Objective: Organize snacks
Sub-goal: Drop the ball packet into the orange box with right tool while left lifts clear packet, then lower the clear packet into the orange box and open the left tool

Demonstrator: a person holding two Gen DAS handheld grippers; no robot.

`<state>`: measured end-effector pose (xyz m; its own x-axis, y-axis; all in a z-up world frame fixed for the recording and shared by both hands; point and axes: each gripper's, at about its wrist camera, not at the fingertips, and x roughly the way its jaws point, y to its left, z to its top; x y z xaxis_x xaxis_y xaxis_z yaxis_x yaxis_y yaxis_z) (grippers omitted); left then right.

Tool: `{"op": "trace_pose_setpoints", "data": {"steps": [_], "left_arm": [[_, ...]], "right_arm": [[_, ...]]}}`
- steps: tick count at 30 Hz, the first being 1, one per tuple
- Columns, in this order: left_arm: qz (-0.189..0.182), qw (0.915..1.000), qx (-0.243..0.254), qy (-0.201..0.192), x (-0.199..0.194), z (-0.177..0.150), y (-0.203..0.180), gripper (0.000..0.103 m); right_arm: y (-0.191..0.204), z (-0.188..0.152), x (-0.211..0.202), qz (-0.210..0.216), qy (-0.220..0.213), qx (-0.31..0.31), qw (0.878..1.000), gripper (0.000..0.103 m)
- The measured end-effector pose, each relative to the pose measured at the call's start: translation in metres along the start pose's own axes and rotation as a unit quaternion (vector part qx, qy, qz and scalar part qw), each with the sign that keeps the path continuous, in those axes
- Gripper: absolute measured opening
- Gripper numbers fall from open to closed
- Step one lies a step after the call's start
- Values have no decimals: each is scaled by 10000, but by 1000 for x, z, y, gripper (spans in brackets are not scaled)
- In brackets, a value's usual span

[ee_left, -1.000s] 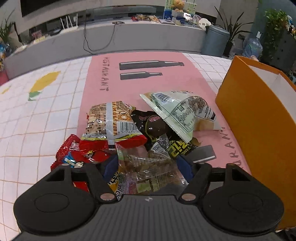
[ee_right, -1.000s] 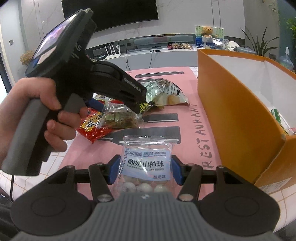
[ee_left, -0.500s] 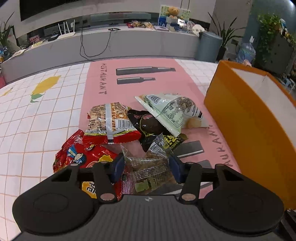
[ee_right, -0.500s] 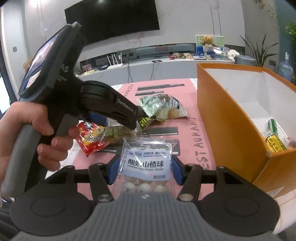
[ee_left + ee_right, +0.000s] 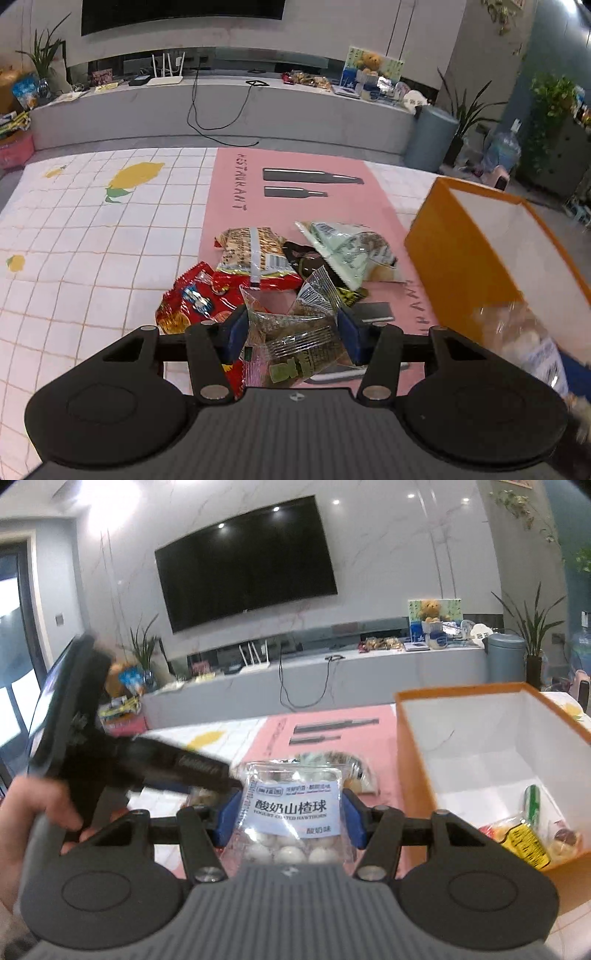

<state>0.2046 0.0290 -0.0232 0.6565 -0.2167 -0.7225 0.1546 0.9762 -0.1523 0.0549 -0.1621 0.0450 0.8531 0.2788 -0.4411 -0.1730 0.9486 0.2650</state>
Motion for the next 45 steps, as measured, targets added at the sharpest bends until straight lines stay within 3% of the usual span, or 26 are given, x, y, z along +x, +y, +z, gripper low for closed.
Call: {"op": "trace_pose_setpoints", "data": {"steps": [8,12,16,23,32,38,43,45], "left_arm": [[-604,9979,-77,-230,-30,-2,-14,59],[-898,9952,-43,-377,-38,1,-24,59],[-1089,9935,14,-329,-35,-1,-32,59],[-1124,9930,222,-275,-30,-8,-40,59],[-1081,9933,338,-227,-27,-13,-44,59],[-1048,9933,440,-202,-25,-14,-49,59],[-987,9938,497,-112,-18,-15,-53,59],[-993,9937,505,-77,-17,-15,-54,59]], "right_arm": [[-59,36,-23,-171,-219,328,9991,56],[-94,42,-13,-536,-8,456,9975,56],[-115,47,20,-823,470,393,9947,56],[-135,45,82,-1187,1315,268,9838,56],[-131,63,84,-1360,1449,-316,9795,58],[-150,64,126,-1386,2353,-348,9614,58],[-152,58,130,-1540,2434,-442,9566,62],[-153,60,119,-1447,2359,-314,9604,69]]}}
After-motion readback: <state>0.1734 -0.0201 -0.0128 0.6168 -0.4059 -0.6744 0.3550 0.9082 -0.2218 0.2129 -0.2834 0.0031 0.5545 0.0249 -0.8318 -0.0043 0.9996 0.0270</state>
